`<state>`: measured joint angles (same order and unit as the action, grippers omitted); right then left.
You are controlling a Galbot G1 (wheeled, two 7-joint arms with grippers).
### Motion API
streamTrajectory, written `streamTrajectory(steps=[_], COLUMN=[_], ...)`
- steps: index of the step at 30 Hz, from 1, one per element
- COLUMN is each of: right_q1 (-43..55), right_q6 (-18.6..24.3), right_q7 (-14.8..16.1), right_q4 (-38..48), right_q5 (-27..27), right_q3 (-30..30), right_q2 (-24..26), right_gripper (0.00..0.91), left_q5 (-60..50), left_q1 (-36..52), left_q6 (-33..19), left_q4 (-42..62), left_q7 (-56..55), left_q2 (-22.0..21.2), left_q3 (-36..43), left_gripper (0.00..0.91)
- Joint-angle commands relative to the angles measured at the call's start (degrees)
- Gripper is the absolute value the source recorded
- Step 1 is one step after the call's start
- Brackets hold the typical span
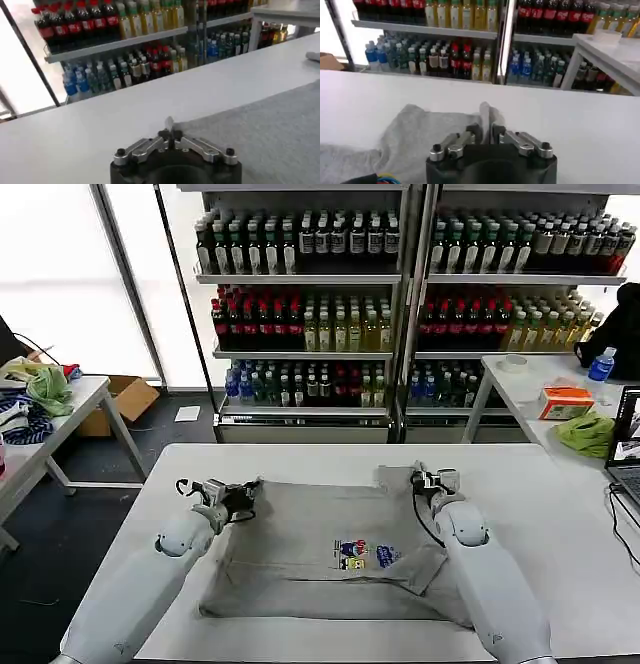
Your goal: Fold and organize the clothes.
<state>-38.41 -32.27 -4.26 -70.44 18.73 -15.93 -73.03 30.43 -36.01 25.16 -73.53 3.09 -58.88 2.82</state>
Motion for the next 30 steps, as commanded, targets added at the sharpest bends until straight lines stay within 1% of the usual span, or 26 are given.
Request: streamTrajectory(steps=[1, 4, 9, 14, 21, 25, 30], right_q1=[-0.5, -0.8, -1.6, -3.2, -6.2, -9.2, -15.9], right_q6=[-0.4, -0.2, 0.6, 0.4, 0.3, 0.1, 0.4], right_q7=[-1.4, -1.6, -1.4, -1.6, -1.6, -1.3, -0.5], right_q4=[-3.4, -5.3, -9.5, -17.0, -23.7, -27.6, -33.8], right_q5=[2.3, 3.2, 2.9, 3.6, 3.1, 2.6, 2.1], right_q3=[-0.7, -1.3, -2.0, -2.7, -3.8, -4.6, -6.2], right_q2=[-0.3, -0.1, 0.4, 1.3, 1.9, 2.3, 3.0], right_gripper=[0.0, 0.0, 0.0, 0.0, 0.0, 0.0, 0.0], left_q5=[0.6, 1.2, 1.9, 2.4, 2.2, 1.4, 0.0], left_q1=[-0.7, -1.5, -2.2, -3.5, -6.7, -9.8, -15.5], left_q6=[0.0, -0.6, -2.2, -2.7, -3.2, -3.2, -3.3], left_q4=[-2.7, -4.9, -7.7, -11.5, -15.7, -18.2, -22.7], left_q7=[-1.1, -1.5, -1.9, -2.5, -2.3, -2.1, -1.6], left_q2=[0.7, 1.3, 1.0, 1.4, 2.8, 3.6, 4.5], left_q3=[-1.3, -2.3, -4.2, -6.3, -8.5, -9.8, -12.6], left_gripper=[0.0, 0.0, 0.0, 0.0, 0.0, 0.0, 0.0])
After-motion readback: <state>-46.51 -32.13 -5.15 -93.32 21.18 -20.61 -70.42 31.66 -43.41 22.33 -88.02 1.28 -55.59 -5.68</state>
